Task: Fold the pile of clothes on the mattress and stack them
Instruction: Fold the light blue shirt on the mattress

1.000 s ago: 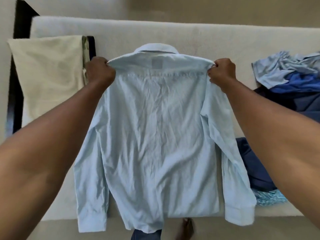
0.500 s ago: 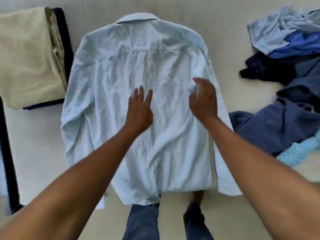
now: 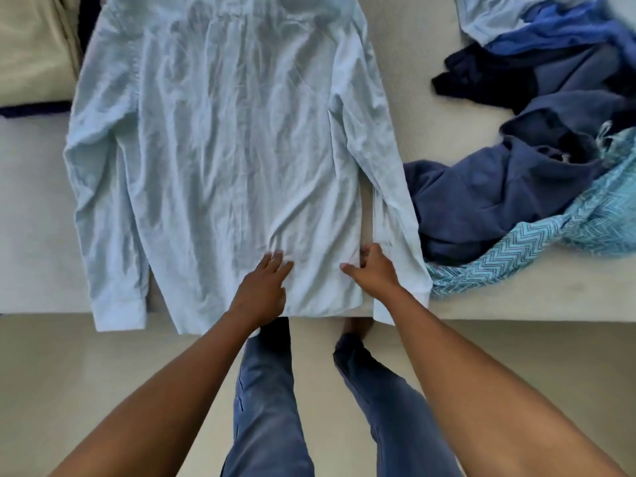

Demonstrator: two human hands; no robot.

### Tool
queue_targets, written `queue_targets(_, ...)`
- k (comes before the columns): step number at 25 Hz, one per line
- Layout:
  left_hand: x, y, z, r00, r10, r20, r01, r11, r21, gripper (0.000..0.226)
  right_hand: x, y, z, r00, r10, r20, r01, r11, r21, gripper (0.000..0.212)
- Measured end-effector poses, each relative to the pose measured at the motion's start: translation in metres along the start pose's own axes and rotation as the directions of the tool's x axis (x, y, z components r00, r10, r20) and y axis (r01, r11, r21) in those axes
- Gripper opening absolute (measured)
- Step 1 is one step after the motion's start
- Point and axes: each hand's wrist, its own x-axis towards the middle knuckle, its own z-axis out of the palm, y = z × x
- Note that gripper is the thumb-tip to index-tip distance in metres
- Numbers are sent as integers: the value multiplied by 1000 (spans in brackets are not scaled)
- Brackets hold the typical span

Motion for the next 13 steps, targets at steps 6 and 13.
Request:
queue_targets(6, -53, -11, 45, 998, -57, -29, 52, 987, -151, 67, -11, 50, 20, 945, -28, -326, 21, 999, -25, 24)
queue_targets(13, -53, -32, 40, 952, -163, -260, 70, 940, -334, 34, -19, 61, 28, 931, 61, -361, -145, 966, -212, 24)
